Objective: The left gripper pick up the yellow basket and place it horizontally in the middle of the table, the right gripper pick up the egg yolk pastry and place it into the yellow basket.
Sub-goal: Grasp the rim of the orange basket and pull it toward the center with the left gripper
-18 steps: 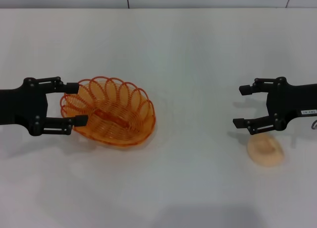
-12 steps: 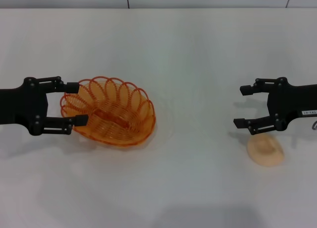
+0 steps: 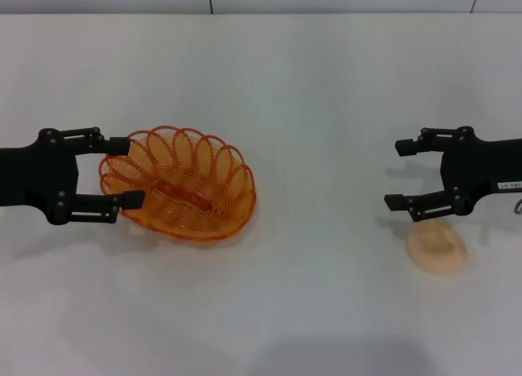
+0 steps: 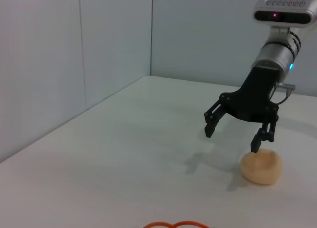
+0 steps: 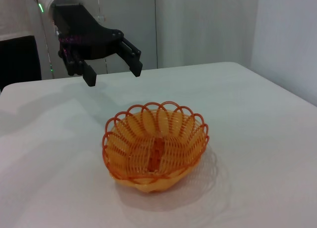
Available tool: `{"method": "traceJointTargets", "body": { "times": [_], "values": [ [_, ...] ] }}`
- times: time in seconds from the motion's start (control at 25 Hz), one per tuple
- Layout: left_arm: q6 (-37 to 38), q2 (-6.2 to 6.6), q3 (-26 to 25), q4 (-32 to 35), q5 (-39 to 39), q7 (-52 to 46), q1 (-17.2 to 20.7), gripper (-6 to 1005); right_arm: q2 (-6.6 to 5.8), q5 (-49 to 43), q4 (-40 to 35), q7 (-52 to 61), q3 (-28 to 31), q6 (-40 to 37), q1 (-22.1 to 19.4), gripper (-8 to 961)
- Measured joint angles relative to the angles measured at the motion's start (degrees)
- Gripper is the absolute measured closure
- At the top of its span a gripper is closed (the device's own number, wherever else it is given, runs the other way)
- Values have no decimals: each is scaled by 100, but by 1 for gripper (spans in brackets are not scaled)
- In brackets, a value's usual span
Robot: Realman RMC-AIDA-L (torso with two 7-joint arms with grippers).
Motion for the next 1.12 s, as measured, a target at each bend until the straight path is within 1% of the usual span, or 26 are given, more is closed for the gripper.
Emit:
{"method": "traceJointTargets", "body": {
  "times": [0.28,0.88,1.12],
  "values": [
    [-11,0,-18,0,0,22,8,219,35,12,5,-57,10,30,-4,81],
    [-26,-4,-26,0,-31,35,37,239,40,30,-8,-59,25,37,-44,82],
    [-32,-16,-33,0,-40,36,36,247,52,32,-2,-134,157,-2,-66,82]
  ]
}}
